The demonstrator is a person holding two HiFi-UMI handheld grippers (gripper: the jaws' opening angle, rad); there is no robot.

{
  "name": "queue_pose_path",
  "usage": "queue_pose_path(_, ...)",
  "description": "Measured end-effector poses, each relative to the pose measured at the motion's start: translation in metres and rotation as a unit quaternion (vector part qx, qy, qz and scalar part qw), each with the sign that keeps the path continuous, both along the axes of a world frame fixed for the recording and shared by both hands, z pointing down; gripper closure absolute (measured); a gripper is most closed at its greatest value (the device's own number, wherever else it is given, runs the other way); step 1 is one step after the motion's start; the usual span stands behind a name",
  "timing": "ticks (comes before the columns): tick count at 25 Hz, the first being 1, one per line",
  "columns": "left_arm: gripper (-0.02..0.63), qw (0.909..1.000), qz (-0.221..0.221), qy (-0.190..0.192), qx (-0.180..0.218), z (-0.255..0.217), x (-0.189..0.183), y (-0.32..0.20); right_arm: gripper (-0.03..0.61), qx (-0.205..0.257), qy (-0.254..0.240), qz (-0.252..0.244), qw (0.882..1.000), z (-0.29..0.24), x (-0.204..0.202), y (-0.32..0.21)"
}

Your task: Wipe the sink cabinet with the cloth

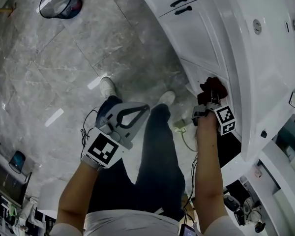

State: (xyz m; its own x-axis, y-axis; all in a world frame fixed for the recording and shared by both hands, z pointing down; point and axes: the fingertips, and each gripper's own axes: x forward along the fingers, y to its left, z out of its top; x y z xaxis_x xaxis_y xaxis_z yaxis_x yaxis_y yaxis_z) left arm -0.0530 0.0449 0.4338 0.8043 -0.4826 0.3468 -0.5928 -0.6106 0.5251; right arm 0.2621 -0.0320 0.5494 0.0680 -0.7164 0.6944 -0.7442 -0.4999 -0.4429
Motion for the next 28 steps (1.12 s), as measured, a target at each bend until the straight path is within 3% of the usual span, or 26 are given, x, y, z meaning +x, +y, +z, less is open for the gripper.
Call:
queue_pose_path(14,0.603,0.9993,-0.021,-0.027,-0.012,0.023,0.012,0.002,0.491,-0.011,-0.014,-0.023,1.000,0.067,0.002,-0.001)
queue_pose_path(22,0.603,0.9988,-0.002,-0.048,-0.009,0.037,0.005,-0.001,0.491,0.016,-0.013,-0.032,0.999,0.088,0.008,-0.001)
queue_pose_path(28,0.603,0.9980,0.031,-0.055,0.000,0.034,0.020,0.001,0.491,0.037,-0.025,-0.027,0.999,0.086,0.010,0.003)
